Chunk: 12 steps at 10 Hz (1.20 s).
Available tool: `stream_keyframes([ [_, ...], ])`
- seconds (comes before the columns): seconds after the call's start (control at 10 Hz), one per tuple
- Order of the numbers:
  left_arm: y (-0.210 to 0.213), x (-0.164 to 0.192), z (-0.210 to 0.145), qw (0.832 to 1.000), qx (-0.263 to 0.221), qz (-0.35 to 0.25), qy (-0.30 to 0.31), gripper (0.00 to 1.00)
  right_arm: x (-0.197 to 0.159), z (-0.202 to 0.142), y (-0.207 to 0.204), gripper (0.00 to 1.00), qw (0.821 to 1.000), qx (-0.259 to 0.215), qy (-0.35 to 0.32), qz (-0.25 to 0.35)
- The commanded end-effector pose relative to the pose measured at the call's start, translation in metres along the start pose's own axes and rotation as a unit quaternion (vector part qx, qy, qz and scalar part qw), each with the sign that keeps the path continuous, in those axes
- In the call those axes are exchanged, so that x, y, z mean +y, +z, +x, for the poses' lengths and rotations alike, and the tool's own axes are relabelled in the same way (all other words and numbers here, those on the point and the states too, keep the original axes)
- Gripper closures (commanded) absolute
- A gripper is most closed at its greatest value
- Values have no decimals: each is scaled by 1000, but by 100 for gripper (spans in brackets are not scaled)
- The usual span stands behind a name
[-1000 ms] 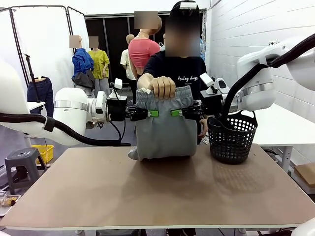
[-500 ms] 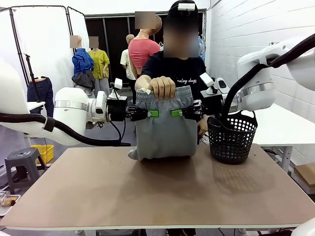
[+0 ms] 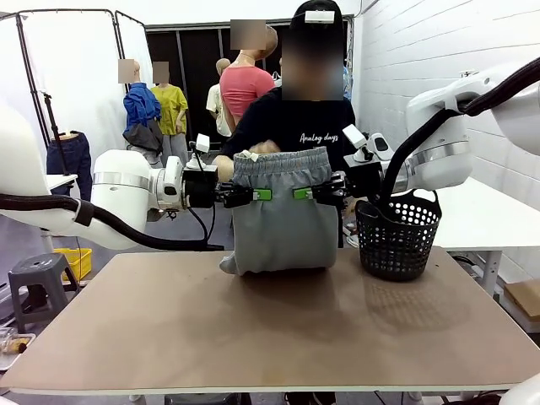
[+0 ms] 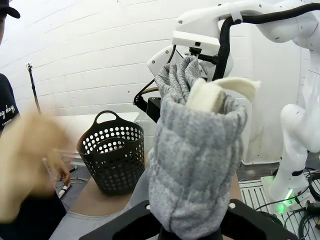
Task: Fold the training pants.
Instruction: Release the ends of the Training pants and then grab the overlapped ends.
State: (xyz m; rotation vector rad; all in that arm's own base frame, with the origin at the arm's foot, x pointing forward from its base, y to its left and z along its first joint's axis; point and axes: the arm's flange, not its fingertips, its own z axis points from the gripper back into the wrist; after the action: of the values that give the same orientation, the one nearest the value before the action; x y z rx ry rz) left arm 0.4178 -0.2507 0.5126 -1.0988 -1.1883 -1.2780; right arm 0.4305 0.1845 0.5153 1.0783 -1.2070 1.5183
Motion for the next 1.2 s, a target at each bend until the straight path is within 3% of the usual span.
stream_keyframes([
  [0.0,0,-1,4,1000,1,4,-5,100,5,2,1,100,1000,-13,-1,-2],
  [1.1,0,-1,4,1000,1,4,-5,100,5,2,1,100,1000,-13,-1,-2],
])
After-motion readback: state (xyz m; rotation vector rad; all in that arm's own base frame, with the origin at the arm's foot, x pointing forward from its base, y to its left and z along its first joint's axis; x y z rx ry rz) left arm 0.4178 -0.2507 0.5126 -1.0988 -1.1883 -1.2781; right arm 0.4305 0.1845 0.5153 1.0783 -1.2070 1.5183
